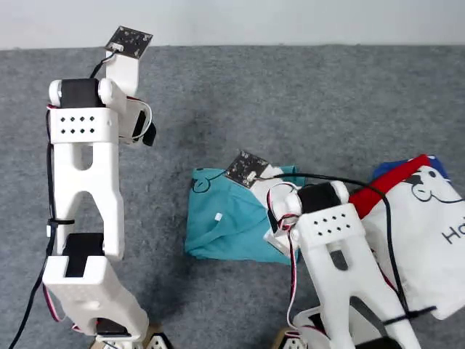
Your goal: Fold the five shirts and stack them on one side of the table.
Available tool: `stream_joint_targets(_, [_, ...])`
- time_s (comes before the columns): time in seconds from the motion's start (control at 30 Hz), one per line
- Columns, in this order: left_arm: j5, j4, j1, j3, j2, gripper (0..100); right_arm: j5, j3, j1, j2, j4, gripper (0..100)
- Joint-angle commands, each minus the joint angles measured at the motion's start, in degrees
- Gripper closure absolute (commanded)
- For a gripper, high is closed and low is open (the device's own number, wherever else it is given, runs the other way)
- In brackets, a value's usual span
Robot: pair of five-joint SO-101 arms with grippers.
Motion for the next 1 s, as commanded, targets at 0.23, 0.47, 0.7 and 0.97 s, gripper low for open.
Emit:
stream_joint_targets(0.23, [0.2,1.1,-0.3,-0.1,-2.9,83,-18.5,-6.8,-8.6,14.5,-18.9,80.2])
stream_joint_targets(0.47, [0.1,0.9,-0.3,3.7,-2.9,83,-19.2,-21.3,-11.7,30.8,-18.9,87.6])
stream_joint_targets(0.7, [0.1,0.5,-0.3,3.9,-2.9,83,-19.2,-30.3,-9.9,39.6,-18.8,87.6])
stream_joint_targets(0.97, [0.1,0.5,-0.2,3.9,-2.9,83,-19.1,-31.0,-9.8,45.1,-19.0,88.1])
